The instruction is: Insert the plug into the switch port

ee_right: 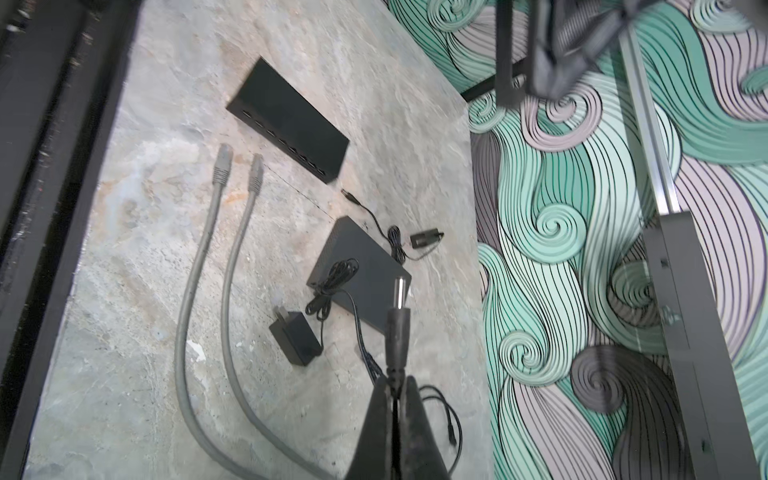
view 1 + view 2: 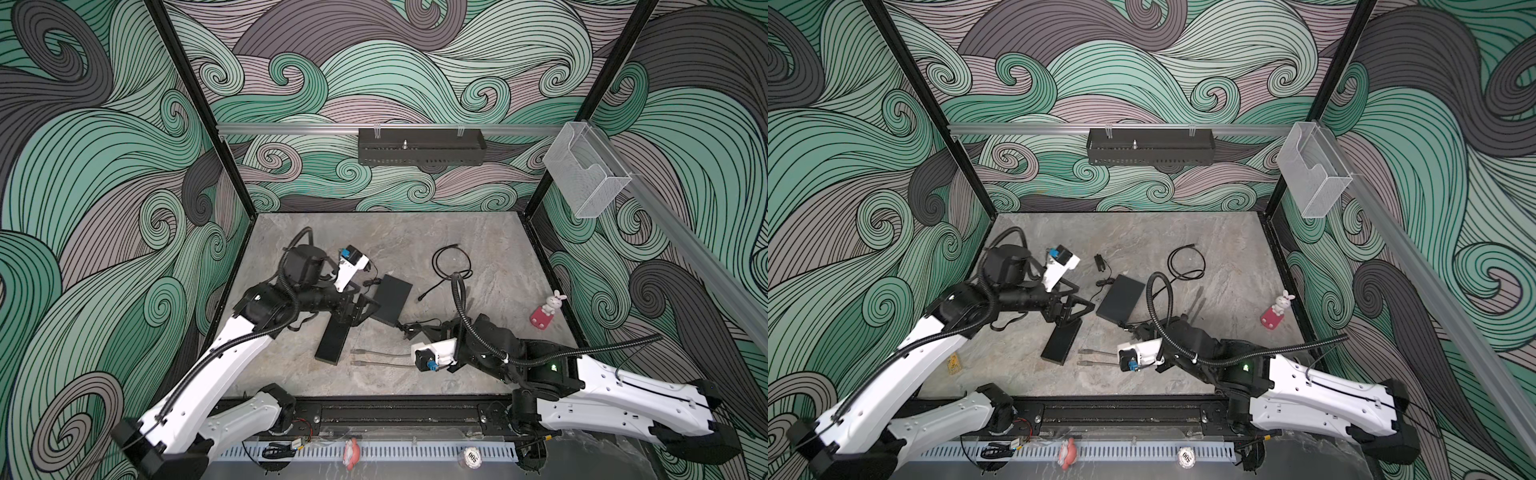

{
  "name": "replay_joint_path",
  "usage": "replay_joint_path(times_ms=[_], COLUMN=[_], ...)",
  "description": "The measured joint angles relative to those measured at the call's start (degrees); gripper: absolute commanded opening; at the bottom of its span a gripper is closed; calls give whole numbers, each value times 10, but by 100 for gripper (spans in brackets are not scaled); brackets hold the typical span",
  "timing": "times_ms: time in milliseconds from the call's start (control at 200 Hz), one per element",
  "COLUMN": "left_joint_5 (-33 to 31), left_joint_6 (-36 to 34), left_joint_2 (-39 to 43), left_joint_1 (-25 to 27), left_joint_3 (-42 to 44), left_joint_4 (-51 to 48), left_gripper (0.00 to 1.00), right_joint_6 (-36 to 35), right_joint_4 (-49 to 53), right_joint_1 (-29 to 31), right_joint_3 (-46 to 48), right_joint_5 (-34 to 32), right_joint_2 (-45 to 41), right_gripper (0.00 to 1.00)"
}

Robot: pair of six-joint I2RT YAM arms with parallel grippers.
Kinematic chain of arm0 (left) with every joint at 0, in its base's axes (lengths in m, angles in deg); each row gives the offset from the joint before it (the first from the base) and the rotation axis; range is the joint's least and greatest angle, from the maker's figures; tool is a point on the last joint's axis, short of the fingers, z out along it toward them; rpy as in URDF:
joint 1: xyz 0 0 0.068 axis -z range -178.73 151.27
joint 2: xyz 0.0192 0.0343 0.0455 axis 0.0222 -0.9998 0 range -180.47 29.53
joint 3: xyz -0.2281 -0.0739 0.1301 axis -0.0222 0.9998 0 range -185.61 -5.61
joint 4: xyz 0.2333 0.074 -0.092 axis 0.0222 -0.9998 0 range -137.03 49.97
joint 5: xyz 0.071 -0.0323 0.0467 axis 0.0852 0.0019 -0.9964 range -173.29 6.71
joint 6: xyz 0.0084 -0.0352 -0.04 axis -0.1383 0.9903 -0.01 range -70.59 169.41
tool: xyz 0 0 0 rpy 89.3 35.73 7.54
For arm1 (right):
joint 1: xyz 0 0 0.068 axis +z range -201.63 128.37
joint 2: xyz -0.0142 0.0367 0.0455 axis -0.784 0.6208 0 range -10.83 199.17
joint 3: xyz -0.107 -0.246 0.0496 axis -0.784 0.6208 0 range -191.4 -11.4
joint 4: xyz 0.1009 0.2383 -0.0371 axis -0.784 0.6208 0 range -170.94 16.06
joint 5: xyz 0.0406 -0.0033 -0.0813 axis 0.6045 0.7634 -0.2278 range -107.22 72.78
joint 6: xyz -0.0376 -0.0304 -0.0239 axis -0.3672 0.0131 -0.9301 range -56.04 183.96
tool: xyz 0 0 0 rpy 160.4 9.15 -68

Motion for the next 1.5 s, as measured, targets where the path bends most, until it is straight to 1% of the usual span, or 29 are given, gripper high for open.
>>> replay_joint_path(times_ms=[90, 225, 365, 625, 751, 771, 816, 841, 946, 1086, 1261, 1406, 1501], left_joint_5=[-5, -7, 3, 8, -2, -5, -12, -15, -36, -59, -72, -73, -71], left_joint_6=[42, 92, 124, 145, 151, 152, 154, 156, 164, 173, 174, 172, 172], left_joint_2=[34, 23, -1, 10, 10, 10, 10, 11, 19, 33, 43, 39, 28], left_joint_1=[-22, -43, -53, -53, -53, -53, -54, -54, -54, -54, -56, -56, -57], left_joint_3=[28, 42, 49, 51, 51, 51, 51, 52, 65, 94, 99, 99, 99], left_joint_4=[24, 47, 56, 61, 58, 57, 54, 52, 44, 28, 13, 10, 11], left_gripper=[86, 81, 80, 80, 83, 86, 97, 99, 99, 99, 94, 93, 93], right_joint_6=[34, 76, 103, 113, 120, 120, 123, 126, 141, 173, 209, 224, 223], right_joint_4=[38, 69, 84, 103, 108, 108, 111, 113, 113, 105, 100, 99, 115], right_joint_1=[-24, -87, -129, -173, -198, -200, -204, -206, -208, -208, -208, -213, -231], right_joint_3=[-34, -100, -143, -241, -272, -273, -273, -271, -250, -180, -106, -101, -139], right_joint_5=[-37, -50, -17, 47, 66, 67, 71, 74, 91, 123, 152, 148, 154], right_joint_2=[-13, -30, -30, 72, 95, 96, 96, 96, 94, 93, 92, 88, 100], right_gripper=[0, 0, 0, 0, 0, 0, 0, 0, 0, 0, 0, 0, 0])
